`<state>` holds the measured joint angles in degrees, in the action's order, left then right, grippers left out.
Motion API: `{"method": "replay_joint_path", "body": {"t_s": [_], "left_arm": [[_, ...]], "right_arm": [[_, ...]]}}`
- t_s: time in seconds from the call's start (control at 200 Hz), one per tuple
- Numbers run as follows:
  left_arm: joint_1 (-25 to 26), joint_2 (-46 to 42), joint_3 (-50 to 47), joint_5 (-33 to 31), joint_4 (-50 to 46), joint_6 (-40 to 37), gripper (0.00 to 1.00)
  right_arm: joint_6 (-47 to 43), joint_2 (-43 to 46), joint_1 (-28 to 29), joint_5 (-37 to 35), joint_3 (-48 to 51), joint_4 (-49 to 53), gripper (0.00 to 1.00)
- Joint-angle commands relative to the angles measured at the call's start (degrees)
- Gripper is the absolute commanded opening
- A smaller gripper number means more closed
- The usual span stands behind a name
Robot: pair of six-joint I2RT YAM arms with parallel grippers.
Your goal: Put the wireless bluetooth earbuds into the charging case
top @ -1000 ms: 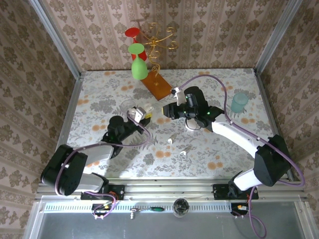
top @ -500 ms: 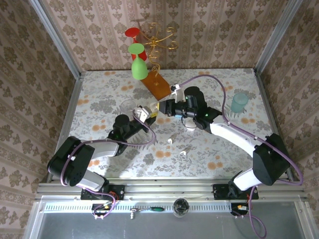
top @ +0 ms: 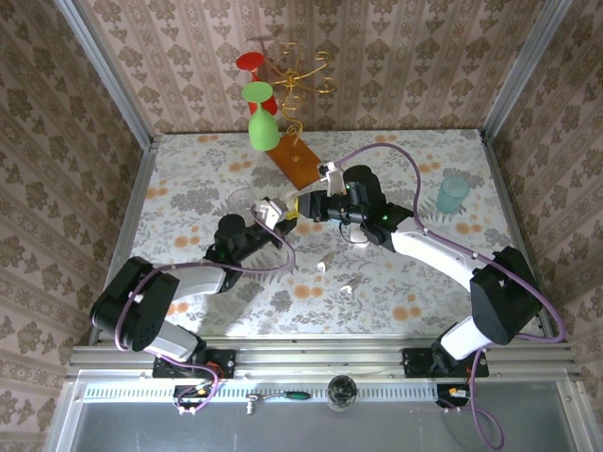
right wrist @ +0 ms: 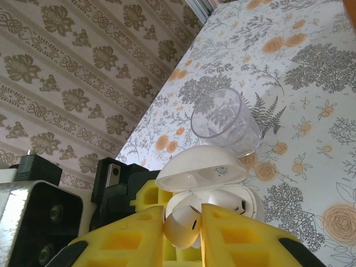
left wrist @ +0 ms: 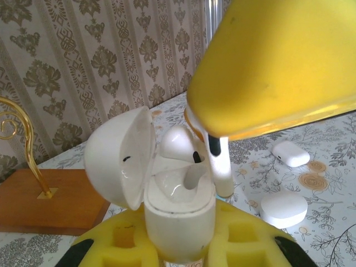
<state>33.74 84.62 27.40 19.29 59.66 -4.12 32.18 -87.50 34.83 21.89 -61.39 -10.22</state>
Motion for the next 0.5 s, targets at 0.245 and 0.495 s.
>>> {"method": "replay_joint_path", "body": {"t_s": [0.245,0.495], "left_arm": [[0.34,0.88,-0.28,1.48,2.65,1.94,0.00],[0.37,0.24,-1.23,2.11,3.92,1.91,0.00]], "right_arm": [[0.34,0.03,0.32,-1.91,-1.39,-1.49,0.24],[-0.36,-1.56,0.26,-2.42,-1.89,-1.00,0.23]]}}
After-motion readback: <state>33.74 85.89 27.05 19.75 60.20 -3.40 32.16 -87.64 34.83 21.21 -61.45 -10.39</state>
